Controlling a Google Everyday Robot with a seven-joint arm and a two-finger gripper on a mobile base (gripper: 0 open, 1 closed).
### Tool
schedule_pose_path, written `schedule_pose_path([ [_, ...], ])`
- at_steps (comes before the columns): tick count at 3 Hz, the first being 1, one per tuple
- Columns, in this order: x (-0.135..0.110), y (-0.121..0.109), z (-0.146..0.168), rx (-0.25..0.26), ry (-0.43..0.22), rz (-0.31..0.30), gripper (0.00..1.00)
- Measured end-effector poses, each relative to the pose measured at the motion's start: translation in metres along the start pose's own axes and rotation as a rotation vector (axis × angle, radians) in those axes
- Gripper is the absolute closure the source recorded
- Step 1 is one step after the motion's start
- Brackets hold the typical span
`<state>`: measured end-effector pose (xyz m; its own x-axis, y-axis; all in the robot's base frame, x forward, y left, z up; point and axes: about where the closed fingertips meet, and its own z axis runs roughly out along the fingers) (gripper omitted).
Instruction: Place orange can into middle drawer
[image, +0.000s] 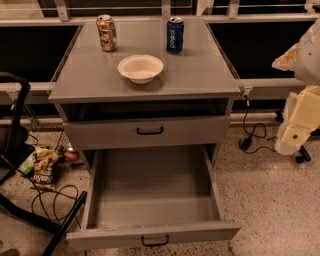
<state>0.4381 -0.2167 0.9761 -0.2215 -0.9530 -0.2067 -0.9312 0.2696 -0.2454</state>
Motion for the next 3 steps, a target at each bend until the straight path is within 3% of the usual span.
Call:
schedule_pose_path([
  [1, 0.000, 0.000, 0.000, 0.000, 0.000, 0.000, 0.00],
  [2, -0.017, -0.031, 0.022, 0.009, -0.094, 0.009, 0.00],
  [3, -0.038, -0.081, 0.057, 0.000, -0.282, 0.126, 0.00],
])
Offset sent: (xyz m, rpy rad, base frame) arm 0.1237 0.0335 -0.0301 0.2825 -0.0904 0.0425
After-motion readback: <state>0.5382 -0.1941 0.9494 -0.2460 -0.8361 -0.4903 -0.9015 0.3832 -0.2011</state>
